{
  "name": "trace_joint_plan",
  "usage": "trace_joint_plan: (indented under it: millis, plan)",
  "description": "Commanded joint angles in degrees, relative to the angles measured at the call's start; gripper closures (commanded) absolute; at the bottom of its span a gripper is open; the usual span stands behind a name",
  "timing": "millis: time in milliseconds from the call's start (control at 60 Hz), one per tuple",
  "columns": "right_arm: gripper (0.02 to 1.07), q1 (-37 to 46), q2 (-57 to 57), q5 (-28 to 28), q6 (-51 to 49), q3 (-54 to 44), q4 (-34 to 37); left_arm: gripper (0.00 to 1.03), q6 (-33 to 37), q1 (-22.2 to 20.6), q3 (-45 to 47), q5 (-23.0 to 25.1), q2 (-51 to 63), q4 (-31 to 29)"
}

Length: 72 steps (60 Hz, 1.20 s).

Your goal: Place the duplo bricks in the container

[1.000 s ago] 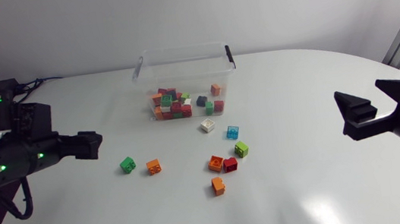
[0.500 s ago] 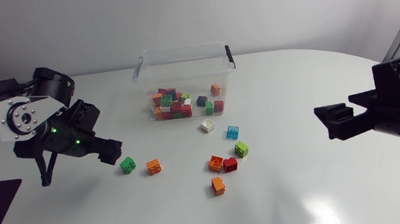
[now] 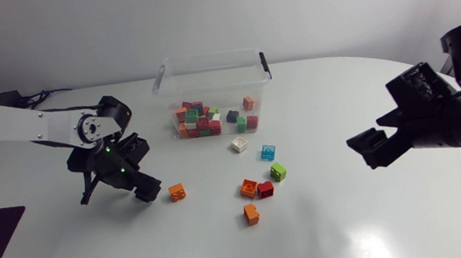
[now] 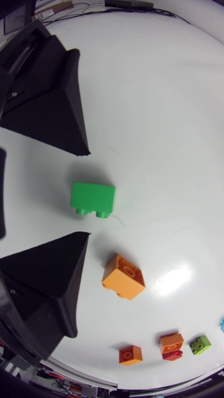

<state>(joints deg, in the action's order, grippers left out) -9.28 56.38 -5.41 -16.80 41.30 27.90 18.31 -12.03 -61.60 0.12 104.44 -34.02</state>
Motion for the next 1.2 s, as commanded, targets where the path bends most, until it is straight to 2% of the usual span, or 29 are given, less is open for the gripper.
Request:
trace_joint_plan:
  millis: [0, 183, 500, 733, 767, 983, 1183]
  plan:
    - [0.06, -1.27, 3.12, -0.39, -1.31, -0.52, 0.58, 0.32, 1.91, 0.08, -2.38, 0.5, 2.61, -0.52]
    - [0.06, -3.11, 6.73, -0.48, -1.92, -0.08, 0.22, 0.47, 2.35, 0.08, -3.26, 2.43, 3.49, -0.26]
    - [0.07, -5.14, 10.68, -1.53, -2.19, 0.1, -1.53, 0.57, 3.58, -0.18, -4.23, 2.52, 6.39, -0.43]
    - [0.09, -6.45, 13.41, -1.62, -2.98, 0.63, -2.68, 0.67, 4.72, -0.54, -5.19, 2.43, 6.56, -2.01]
    - [0.1, -6.63, 14.2, -1.62, -3.07, 0.71, -3.12, 0.71, 4.72, -0.54, -5.37, 2.43, 6.56, -2.1]
    - [0.1, -7.77, 19.21, -1.8, -2.89, 2.82, -4.26, 0.73, 4.99, -0.54, -6.25, 1.46, 5.77, -5.35]
    - [0.1, -10.85, 27.29, -1.89, -1.13, 8.89, -2.85, 0.74, 5.25, -0.27, -7.39, 1.55, 1.64, -9.22]
